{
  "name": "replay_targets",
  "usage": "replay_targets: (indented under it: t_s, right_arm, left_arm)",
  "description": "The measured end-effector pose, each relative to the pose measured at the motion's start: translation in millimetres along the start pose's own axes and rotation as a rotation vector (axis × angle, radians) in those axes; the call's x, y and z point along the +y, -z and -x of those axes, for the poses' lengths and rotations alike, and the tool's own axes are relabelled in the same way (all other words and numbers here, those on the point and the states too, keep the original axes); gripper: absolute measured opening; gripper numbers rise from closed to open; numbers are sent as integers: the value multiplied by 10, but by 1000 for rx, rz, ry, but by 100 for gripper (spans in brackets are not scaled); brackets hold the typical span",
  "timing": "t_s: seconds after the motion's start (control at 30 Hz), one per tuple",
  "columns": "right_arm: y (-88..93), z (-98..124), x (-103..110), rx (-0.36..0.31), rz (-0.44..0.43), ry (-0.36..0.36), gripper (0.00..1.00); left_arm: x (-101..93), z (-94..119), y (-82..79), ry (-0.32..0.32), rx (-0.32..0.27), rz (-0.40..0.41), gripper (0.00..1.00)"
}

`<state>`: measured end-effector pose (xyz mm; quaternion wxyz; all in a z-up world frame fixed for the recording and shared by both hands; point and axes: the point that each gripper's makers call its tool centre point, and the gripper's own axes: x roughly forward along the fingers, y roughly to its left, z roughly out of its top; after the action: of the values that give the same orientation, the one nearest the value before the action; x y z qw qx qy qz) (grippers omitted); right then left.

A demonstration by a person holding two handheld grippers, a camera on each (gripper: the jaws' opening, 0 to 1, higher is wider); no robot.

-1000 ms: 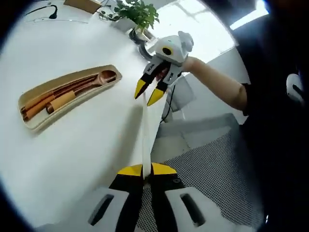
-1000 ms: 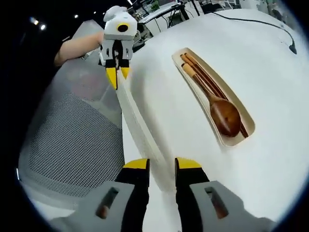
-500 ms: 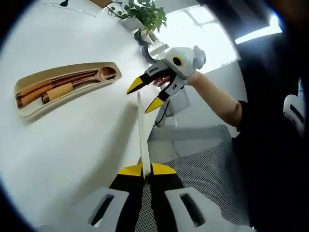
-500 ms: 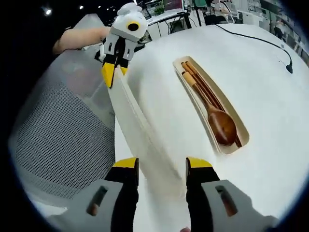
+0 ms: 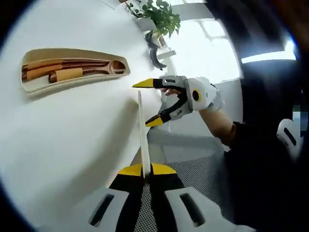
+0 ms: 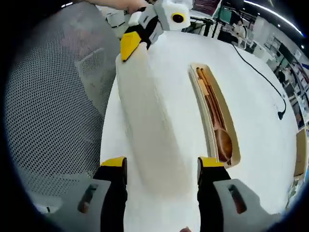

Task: Arrange the utensils inside the cutlery case until each visible utensil rests in its matching compartment.

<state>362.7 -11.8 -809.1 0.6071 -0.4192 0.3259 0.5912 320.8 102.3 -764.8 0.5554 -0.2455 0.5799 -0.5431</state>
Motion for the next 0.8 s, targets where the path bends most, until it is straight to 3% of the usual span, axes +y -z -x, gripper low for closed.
replay_targets:
  t_s: [0.37, 0.5, 0.63, 0.8]
  right_arm:
    - [-89, -76, 8, -1, 77, -6, 55]
    - [-29, -133, 22, 31, 96, -33, 53]
    - [-16, -173, 70, 39, 101, -57, 50]
    - [-38, -172, 41, 26, 99, -35, 39]
  left_arm:
    - [26, -6, 33, 0, 9, 56, 4]
    - [19, 8, 19, 6, 4, 67, 4]
    - [41, 8, 31, -1, 7, 70, 4]
    - [68, 34, 30, -10, 5, 70, 4]
